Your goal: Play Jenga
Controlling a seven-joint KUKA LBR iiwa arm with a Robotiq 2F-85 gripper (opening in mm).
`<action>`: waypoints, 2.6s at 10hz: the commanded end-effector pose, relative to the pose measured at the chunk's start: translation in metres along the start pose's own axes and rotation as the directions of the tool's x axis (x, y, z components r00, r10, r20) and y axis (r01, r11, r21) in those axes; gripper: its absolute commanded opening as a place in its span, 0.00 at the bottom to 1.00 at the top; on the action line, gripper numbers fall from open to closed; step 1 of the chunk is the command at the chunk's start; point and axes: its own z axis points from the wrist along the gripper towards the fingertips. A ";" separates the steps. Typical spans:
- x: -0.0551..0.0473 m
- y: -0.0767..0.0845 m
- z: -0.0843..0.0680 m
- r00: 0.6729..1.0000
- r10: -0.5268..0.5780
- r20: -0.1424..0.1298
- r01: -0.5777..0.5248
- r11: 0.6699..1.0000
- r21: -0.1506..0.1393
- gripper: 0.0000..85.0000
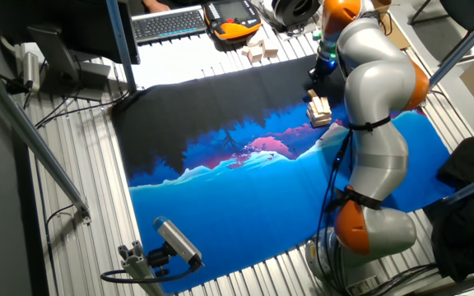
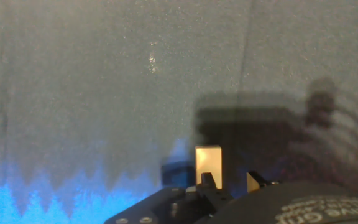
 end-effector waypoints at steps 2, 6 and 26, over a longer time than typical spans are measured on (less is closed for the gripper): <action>0.006 0.003 -0.007 1.000 0.022 -0.009 -0.022 1.000 -0.013 0.20; 0.020 0.019 -0.027 0.994 0.098 -0.041 -0.099 0.995 -0.013 0.20; 0.065 0.052 -0.060 0.934 0.355 0.039 -0.355 0.935 -0.003 0.00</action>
